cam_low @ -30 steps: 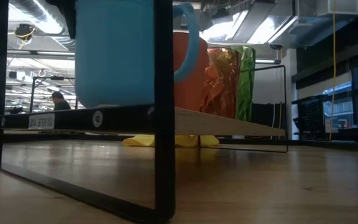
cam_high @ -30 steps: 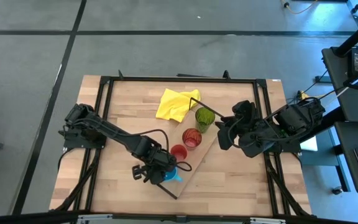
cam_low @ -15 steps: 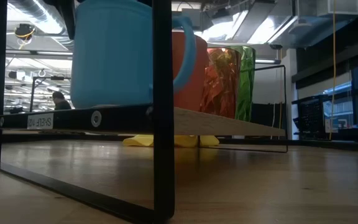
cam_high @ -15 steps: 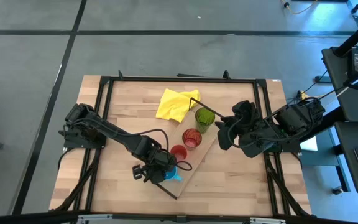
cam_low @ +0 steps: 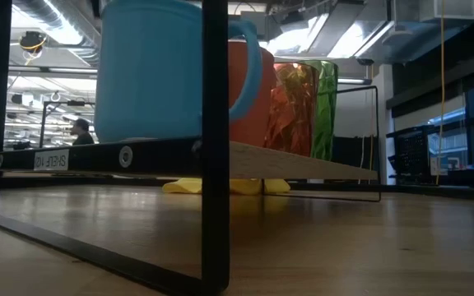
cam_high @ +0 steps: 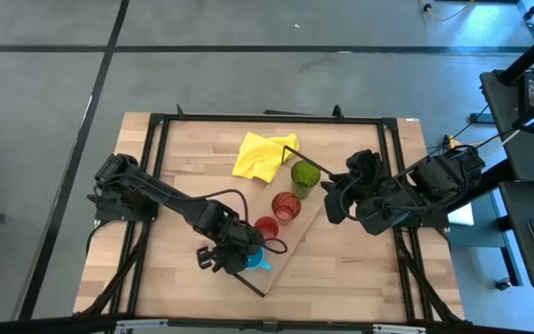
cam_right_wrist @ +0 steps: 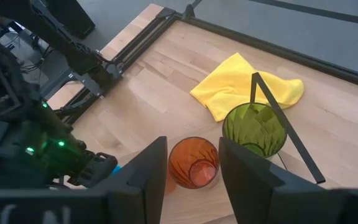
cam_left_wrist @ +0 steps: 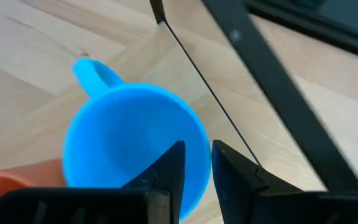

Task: Stack small to large cups/mugs on shelf
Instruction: Return to Home Position

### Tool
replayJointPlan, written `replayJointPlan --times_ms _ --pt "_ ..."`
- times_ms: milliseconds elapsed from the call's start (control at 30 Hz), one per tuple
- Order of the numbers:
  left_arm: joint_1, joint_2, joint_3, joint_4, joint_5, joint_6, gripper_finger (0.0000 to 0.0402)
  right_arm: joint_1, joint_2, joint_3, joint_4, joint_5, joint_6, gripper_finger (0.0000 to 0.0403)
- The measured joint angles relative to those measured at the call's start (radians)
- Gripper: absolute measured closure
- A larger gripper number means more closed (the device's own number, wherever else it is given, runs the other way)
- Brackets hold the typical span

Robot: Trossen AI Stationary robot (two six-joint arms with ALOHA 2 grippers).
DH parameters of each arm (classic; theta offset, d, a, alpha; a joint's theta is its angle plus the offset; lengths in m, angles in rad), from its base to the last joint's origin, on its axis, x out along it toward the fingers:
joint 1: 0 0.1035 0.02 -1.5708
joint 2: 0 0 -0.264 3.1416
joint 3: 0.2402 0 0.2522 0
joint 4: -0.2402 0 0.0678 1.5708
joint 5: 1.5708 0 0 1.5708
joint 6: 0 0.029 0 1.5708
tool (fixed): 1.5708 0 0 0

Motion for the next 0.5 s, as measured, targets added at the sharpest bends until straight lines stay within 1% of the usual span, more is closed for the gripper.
replayJointPlan --times_ms 167,267,367,500 --pt "0.004 -0.002 0.046 -0.022 -0.005 -0.001 0.0327 0.000 0.000 0.000 0.000 0.000 0.000 0.0256" --pt "0.004 -0.002 0.067 -0.063 -0.028 -0.002 0.0327 0.000 0.000 0.000 0.000 0.000 0.000 0.0256" --pt "0.005 -0.002 0.070 -0.094 -0.048 -0.012 0.0327 0.000 0.000 0.000 0.000 0.000 0.000 0.0256" --pt "0.006 -0.002 0.070 -0.110 -0.050 -0.027 0.0327 0.000 0.000 0.000 0.000 0.000 0.000 0.0256"
